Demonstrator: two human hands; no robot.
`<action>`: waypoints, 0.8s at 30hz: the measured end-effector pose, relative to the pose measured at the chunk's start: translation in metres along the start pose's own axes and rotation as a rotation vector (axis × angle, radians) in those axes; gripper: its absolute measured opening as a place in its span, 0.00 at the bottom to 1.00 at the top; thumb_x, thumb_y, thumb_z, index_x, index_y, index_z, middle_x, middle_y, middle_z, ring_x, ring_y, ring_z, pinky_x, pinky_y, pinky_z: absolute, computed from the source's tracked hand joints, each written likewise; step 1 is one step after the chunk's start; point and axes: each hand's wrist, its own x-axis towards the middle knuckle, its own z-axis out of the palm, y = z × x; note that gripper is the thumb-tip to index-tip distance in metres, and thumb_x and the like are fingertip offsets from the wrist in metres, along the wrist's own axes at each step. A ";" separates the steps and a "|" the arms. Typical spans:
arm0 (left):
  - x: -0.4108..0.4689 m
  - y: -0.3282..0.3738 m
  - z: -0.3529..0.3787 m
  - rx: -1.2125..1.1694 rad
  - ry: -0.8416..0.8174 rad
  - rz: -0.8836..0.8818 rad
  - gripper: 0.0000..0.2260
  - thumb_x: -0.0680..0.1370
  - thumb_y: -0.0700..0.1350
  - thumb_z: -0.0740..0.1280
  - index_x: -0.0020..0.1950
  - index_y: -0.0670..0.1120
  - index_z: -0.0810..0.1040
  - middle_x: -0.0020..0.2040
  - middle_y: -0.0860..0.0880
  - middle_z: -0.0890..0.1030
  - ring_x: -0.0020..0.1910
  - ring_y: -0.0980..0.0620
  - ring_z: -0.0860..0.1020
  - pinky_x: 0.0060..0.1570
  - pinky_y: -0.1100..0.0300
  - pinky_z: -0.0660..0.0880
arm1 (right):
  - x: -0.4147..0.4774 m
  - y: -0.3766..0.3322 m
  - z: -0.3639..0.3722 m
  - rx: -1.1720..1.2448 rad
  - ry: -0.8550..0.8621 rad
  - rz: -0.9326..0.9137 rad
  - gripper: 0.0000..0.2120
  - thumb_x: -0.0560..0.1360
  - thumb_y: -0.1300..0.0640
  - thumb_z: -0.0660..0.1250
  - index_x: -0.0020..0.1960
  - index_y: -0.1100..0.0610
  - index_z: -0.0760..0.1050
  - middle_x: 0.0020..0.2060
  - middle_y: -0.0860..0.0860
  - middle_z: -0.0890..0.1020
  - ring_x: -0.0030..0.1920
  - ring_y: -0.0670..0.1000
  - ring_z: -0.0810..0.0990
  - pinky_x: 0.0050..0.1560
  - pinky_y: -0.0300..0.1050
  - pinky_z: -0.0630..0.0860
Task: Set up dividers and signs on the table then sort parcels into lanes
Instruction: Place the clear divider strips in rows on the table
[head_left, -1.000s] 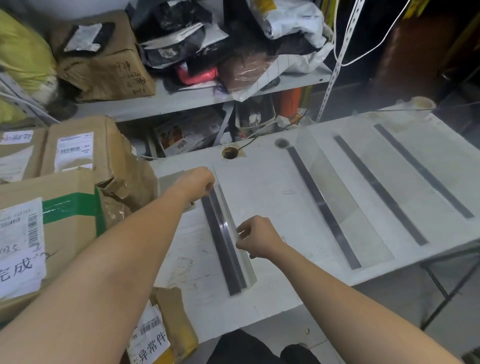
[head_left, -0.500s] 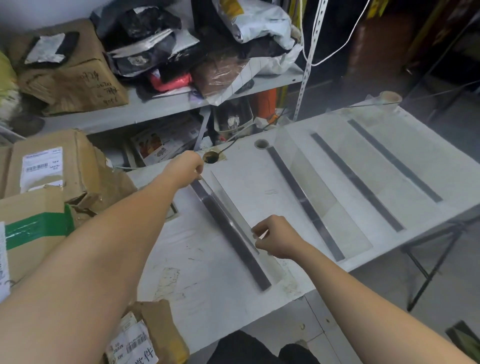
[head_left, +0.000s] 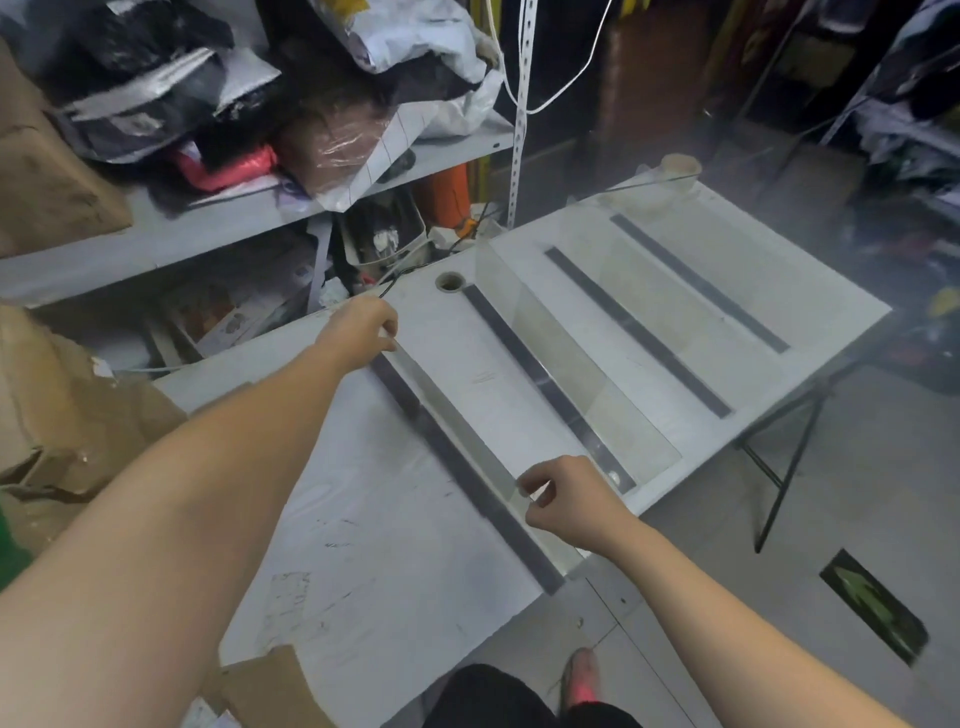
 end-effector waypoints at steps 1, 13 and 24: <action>0.003 0.001 0.001 0.004 0.002 0.012 0.08 0.73 0.42 0.76 0.49 0.41 0.82 0.51 0.44 0.79 0.52 0.44 0.76 0.54 0.48 0.74 | -0.001 0.000 0.002 0.014 0.006 0.007 0.14 0.67 0.63 0.67 0.49 0.53 0.83 0.41 0.42 0.82 0.34 0.39 0.78 0.31 0.26 0.68; 0.031 -0.008 0.009 -0.003 0.006 0.010 0.07 0.74 0.40 0.75 0.49 0.42 0.81 0.52 0.43 0.79 0.52 0.42 0.77 0.56 0.45 0.75 | 0.004 -0.013 0.016 -0.025 0.064 -0.019 0.15 0.72 0.64 0.64 0.54 0.54 0.83 0.48 0.46 0.83 0.44 0.45 0.79 0.38 0.29 0.68; 0.040 -0.017 0.007 -0.013 0.020 0.014 0.07 0.74 0.39 0.75 0.50 0.40 0.82 0.52 0.41 0.79 0.53 0.41 0.76 0.56 0.47 0.74 | 0.018 -0.015 0.024 -0.034 0.083 -0.042 0.15 0.72 0.64 0.65 0.56 0.55 0.83 0.51 0.46 0.84 0.44 0.44 0.80 0.40 0.27 0.67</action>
